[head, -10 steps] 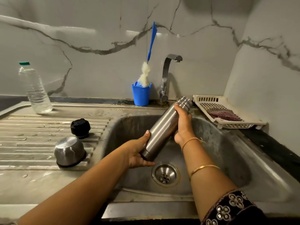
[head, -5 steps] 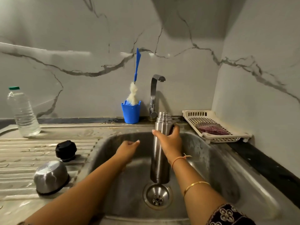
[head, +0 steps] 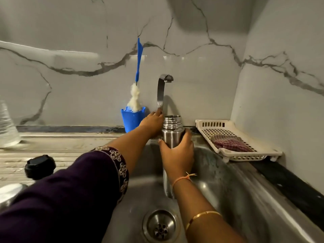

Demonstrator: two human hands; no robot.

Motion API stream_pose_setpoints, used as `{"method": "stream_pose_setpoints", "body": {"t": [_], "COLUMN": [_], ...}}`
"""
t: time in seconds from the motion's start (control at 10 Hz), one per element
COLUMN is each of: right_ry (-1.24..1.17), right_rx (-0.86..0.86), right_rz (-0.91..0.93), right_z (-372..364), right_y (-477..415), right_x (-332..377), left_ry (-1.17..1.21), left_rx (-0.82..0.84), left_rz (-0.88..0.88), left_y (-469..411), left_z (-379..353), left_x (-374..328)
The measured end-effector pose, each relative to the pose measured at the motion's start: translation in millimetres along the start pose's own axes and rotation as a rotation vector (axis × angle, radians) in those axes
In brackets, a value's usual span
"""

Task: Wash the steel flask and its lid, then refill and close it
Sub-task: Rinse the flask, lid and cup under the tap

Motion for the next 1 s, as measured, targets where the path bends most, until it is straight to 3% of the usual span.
{"method": "stream_pose_setpoints", "body": {"t": [0.2,0.3,0.4,0.5,1.0], "right_ry": [-0.043,-0.063,-0.08,-0.091,-0.106], "right_rx": [0.038,0.03,0.022,0.014,0.04], "right_rz": [-0.014,-0.019,-0.019,-0.03,-0.024], "right_z": [-5.5,-6.4,-8.8,-12.6,-18.7], "right_y": [0.6,-1.4,-2.1,-4.5,-9.8], "right_x": [-3.0,-3.9,-7.1,-11.7,-19.9], "left_ry": [0.981,0.782,0.813,0.657,0.769], "left_rx": [-0.101,-0.226,-0.245,-0.26,-0.223], "left_rz": [0.421,0.315,0.334,0.322,0.275], "left_y": [-7.2,-6.9,-6.3,-5.6,5.6], "left_z": [8.3,6.8,8.0,4.5,-4.5], "left_x": [-15.0,-11.7,-9.8,-5.9,-5.6]}}
Point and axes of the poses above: each hand's wrist, its own y-axis away from the middle knuckle, its own z-axis out of the back of the hand, x = y × z, the point moved 1 cm from there along -y, towards the middle knuckle, and after that the axes turned 8 degrees about -y, right-handed, at the moved point
